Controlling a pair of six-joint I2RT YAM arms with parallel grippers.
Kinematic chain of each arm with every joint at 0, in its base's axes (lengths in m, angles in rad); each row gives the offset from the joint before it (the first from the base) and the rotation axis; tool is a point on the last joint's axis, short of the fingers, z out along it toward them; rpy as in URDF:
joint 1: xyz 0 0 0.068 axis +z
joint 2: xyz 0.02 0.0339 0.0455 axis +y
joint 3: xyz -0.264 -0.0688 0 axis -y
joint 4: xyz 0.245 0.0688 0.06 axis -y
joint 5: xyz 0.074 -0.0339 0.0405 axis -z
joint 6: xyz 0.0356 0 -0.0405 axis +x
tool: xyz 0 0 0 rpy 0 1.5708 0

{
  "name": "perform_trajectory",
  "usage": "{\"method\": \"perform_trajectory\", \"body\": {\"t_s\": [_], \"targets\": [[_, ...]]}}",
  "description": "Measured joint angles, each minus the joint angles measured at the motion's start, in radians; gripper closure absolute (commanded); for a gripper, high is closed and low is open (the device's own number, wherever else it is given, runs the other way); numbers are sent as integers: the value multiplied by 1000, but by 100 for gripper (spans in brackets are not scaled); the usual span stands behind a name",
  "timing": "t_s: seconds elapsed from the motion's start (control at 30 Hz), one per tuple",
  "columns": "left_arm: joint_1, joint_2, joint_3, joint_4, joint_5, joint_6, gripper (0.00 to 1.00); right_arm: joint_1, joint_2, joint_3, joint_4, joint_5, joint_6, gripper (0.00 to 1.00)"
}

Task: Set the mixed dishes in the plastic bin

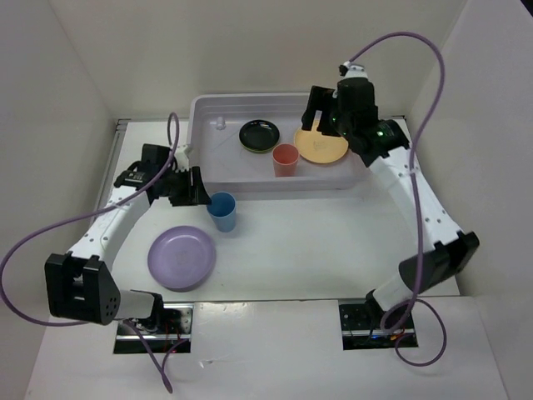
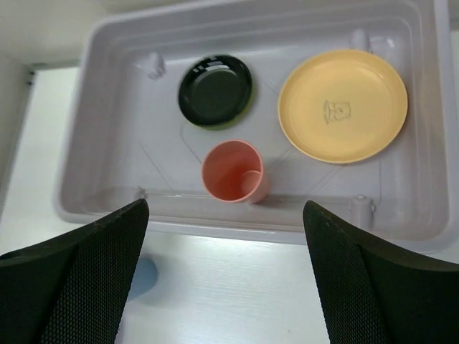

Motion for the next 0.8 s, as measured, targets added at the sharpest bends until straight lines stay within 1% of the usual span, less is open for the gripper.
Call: {"method": "perform_trajectory", "body": {"t_s": [0.13,0.23,0.27,0.33,0.4,0.43,0.53,0.57,0.6,0.8], "targets": [[-46,64,3,16,-19,-2,40,11,-112,-9,13,-20,0,7],[-77,117,8,25,-48,-9,41,16,-149,-9,21,-36,-2,7],[-86,127,10,26,-56,-13,43,16,-153,-9,21,-39,-2,7],[-103,146,14,29,-74,-27,50,16,-158,-9,20,-43,-2,7],[-121,161,20,33,-96,-31,63,16,-158,-9,20,-48,-3,6],[-127,168,23,35,-104,-34,77,16,-159,-9,20,-50,-5,6],[-150,188,37,39,-132,-37,90,16,-169,-9,19,-56,-7,6],[-156,192,39,37,-139,-36,98,16,-175,-9,19,-58,-8,6],[-161,195,42,34,-144,-40,100,16,-180,-9,19,-58,-8,6],[-187,198,119,-36,-178,-34,100,16,-224,-10,21,-58,-13,6]]}}
